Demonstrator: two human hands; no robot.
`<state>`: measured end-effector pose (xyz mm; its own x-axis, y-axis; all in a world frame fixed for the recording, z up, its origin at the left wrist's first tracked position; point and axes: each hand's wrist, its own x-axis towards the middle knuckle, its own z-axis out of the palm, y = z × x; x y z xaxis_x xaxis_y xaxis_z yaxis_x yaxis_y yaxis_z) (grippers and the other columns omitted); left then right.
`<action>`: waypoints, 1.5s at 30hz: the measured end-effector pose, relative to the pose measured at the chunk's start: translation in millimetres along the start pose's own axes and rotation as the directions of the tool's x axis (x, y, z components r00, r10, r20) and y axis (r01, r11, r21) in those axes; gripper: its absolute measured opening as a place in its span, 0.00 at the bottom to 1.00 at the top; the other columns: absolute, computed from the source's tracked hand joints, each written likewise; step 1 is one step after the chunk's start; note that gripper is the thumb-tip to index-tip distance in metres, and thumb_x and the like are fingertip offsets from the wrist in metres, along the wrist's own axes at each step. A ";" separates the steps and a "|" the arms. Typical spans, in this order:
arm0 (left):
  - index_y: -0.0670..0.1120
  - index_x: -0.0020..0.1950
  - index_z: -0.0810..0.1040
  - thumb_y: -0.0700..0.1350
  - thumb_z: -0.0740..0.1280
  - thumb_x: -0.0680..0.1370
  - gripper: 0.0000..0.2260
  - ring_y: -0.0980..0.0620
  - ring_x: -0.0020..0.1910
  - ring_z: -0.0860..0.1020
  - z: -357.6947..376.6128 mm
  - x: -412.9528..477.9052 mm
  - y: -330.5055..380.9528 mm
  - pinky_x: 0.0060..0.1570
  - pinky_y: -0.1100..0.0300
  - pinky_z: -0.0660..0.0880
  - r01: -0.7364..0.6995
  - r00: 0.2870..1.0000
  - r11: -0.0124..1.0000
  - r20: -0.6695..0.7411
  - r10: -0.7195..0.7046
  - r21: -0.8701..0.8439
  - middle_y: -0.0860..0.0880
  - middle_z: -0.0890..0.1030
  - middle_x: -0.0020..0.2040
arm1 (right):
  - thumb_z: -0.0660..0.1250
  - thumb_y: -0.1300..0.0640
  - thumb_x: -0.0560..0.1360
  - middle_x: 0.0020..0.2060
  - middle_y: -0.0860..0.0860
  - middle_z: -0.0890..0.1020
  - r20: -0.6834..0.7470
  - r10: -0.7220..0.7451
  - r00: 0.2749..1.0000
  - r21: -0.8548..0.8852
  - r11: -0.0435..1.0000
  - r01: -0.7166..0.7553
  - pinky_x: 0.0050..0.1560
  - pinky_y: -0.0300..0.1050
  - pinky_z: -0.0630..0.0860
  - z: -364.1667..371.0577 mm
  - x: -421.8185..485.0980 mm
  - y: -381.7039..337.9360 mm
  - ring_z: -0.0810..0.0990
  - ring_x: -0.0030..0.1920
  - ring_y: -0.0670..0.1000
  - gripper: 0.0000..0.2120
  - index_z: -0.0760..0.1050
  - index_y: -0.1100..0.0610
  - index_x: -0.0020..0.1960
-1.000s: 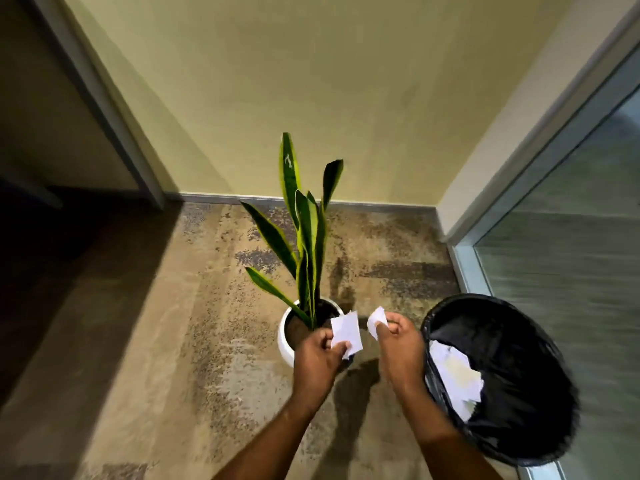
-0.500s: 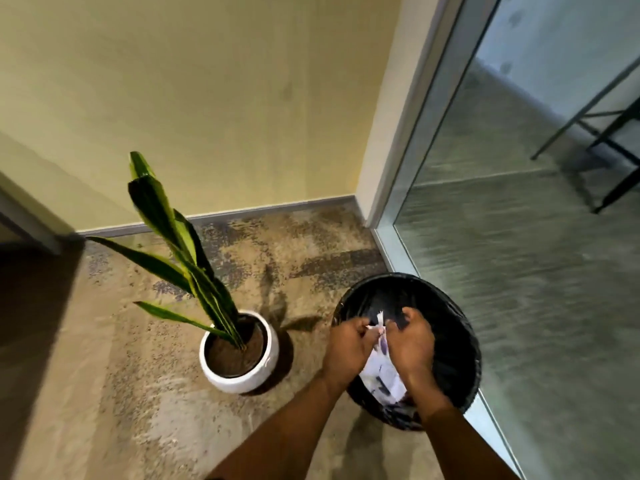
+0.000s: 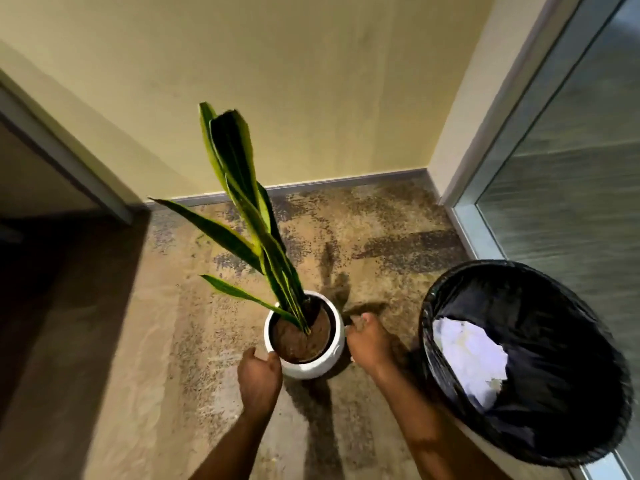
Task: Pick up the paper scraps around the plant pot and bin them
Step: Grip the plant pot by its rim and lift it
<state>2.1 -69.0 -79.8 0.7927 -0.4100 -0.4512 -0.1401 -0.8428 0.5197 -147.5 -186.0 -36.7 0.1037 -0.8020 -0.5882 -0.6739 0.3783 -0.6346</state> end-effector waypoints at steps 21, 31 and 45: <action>0.46 0.59 0.67 0.58 0.47 0.75 0.21 0.38 0.59 0.76 8.9 71.6 5.4 0.62 0.45 0.72 0.038 0.914 0.982 0.404 0.040 -0.183 0.38 0.75 0.62 | 0.59 0.49 0.62 0.54 0.57 0.83 -0.098 0.099 0.990 -0.150 0.982 -0.113 0.56 0.45 0.75 81.2 37.2 0.8 0.80 0.57 0.57 0.27 0.77 0.57 0.59; 0.47 0.54 0.62 0.42 0.65 0.77 0.13 0.44 0.40 0.79 18.0 71.8 0.3 0.40 0.49 0.78 -0.160 0.928 0.987 0.342 0.147 0.010 0.43 0.79 0.46 | 0.63 0.51 0.70 0.54 0.55 0.81 -0.085 0.108 0.991 -0.401 0.906 -0.133 0.53 0.47 0.77 72.8 47.0 -1.5 0.80 0.53 0.59 0.19 0.73 0.54 0.59; 0.52 0.61 0.60 0.58 0.61 0.76 0.19 0.45 0.49 0.79 23.2 80.8 -2.0 0.40 0.45 0.81 -0.056 0.921 0.997 0.383 0.070 -0.046 0.44 0.76 0.56 | 0.64 0.59 0.76 0.62 0.62 0.75 0.106 0.128 0.986 -0.225 0.969 -0.102 0.55 0.48 0.73 77.6 57.8 17.8 0.75 0.62 0.61 0.35 0.51 0.60 0.77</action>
<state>52.7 -108.5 -134.1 0.4933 -0.5700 -0.6571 -0.1571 -0.8013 0.5772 -96.7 -189.7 -120.9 0.0934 -0.6936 -0.7143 -0.8281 0.3442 -0.4425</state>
